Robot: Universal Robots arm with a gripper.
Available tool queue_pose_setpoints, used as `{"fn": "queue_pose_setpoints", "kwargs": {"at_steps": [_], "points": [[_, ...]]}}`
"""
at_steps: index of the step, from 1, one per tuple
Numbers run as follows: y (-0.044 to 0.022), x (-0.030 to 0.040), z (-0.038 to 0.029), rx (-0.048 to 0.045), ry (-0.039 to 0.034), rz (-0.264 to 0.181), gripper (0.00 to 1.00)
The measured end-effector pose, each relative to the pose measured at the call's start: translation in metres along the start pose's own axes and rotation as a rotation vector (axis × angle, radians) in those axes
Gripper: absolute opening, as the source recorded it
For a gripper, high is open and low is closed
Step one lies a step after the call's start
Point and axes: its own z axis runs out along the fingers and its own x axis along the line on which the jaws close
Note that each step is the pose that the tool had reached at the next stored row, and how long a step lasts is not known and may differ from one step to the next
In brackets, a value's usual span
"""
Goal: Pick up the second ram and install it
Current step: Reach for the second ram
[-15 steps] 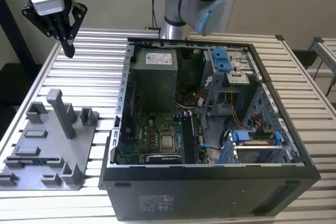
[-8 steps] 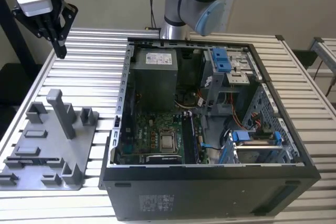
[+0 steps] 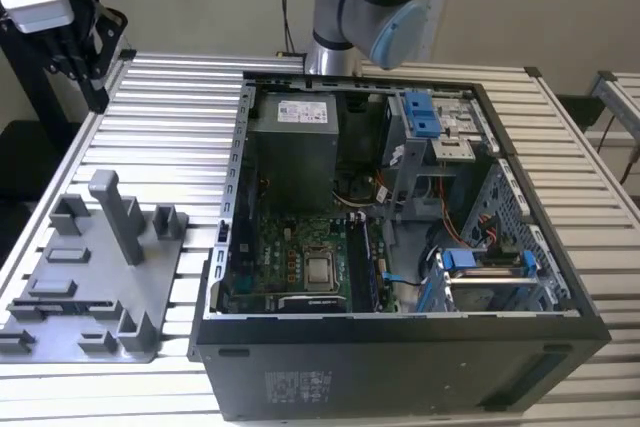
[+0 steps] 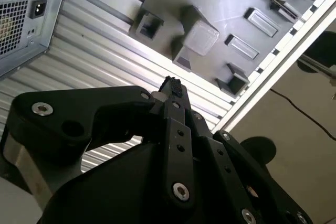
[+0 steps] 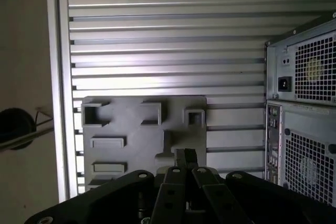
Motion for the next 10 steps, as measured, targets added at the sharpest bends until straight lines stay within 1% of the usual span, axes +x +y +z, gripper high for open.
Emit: {"fn": "queue_pose_setpoints", "kwargs": {"at_steps": [10], "points": [[-0.0024, 0.0287, 0.0010, 0.0018, 0.0001, -0.007, 0.11]]}}
